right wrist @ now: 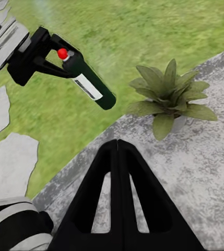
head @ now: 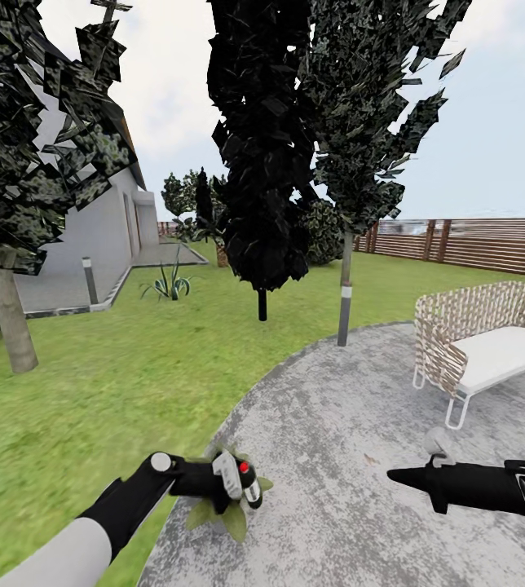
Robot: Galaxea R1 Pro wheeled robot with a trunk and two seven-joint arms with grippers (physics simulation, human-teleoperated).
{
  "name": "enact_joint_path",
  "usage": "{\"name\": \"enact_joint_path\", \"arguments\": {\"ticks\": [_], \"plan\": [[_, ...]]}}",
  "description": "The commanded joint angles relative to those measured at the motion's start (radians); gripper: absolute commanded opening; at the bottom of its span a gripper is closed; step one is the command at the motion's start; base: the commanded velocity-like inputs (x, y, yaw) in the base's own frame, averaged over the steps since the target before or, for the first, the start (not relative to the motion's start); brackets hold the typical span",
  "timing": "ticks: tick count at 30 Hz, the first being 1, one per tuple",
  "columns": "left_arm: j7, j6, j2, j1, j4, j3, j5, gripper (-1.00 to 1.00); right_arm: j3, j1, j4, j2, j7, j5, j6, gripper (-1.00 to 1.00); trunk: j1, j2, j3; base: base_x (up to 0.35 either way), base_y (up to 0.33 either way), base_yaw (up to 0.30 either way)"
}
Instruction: Pick up the pesticide atomizer in the garden and spray insectifuge to fully cover both potted plants in the garden.
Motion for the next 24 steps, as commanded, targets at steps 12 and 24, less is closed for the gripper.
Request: {"name": "enact_joint_path", "arguments": {"ticks": [12, 24], "plan": [[-0.029, 0.165, -0.134, -0.008, -0.018, -0.071, -0.184, -1.0, 0.002, -0.001, 0.0, 0.002, 0.006, 0.003, 0.008, -1.0, 0.0, -0.001, -0.001, 0.0, 0.0, 0.0], [-0.248, 0.414, -0.219, -0.013, -0.168, -0.075, -0.367, -1.0, 0.12, -0.001, 0.0, 0.012, 0.005, 0.094, 0.006, -1.0, 0.0, -0.001, -0.001, 0.0, 0.0, 0.0]]}}
